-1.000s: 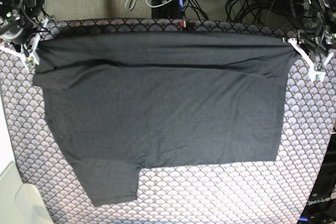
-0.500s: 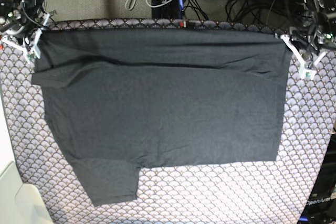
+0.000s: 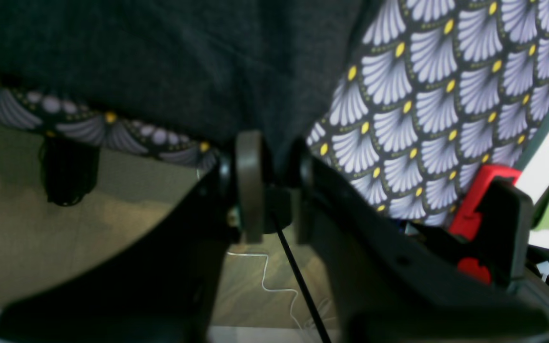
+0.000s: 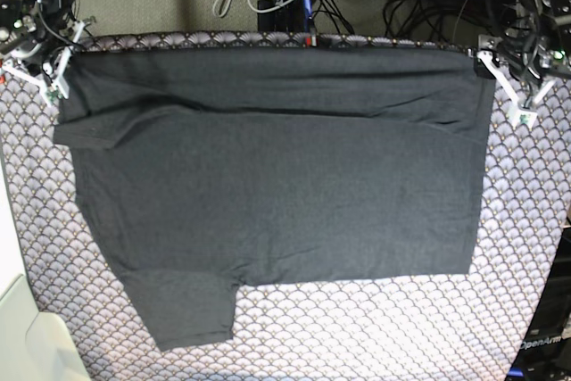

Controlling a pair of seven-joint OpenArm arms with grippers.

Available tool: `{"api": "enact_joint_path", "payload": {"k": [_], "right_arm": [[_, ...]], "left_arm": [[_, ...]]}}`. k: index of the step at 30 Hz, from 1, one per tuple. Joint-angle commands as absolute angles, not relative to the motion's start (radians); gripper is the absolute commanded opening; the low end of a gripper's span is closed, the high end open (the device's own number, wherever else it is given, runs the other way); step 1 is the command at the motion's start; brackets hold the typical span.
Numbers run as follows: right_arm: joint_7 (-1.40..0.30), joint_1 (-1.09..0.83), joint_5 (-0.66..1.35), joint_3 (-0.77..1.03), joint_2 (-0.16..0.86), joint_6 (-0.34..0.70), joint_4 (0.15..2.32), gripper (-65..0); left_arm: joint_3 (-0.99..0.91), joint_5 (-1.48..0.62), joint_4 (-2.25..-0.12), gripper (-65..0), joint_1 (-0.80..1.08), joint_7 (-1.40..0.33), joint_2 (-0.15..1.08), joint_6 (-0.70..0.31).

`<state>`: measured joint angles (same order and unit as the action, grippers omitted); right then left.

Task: Fold the T-shirt properly
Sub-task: 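Raise both grippers away from the shirt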

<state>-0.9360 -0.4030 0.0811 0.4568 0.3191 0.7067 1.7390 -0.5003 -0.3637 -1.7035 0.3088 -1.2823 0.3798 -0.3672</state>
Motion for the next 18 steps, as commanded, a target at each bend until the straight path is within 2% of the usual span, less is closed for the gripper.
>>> {"api": "enact_joint_path", "payload": {"k": [1, 8, 13, 18], "right_arm": [[-0.935, -0.401, 0.071, 0.467, 0.338, 0.698, 1.756, -50.8], [-0.935, -0.404, 0.071, 0.47, 0.344, 0.698, 1.756, -36.5], [-0.935, -0.423, 0.071, 0.503, 0.366, 0.698, 1.759, -32.2], [-0.934, -0.415, 0.077, 0.601, 0.398, 0.698, 1.773, -30.1]], "left_arm": [[-0.509, -0.366, -1.722, -24.5, 0.306, -1.274, 0.398, -0.366], [-0.51, -0.367, -1.722, -24.4, 0.317, -1.276, 0.421, -0.367], [-0.53, -0.371, -1.724, -24.4, 0.318, -1.276, 0.449, -0.367], [-0.641, -0.374, -1.724, -24.3, 0.306, -1.274, 0.449, -0.369]]}}
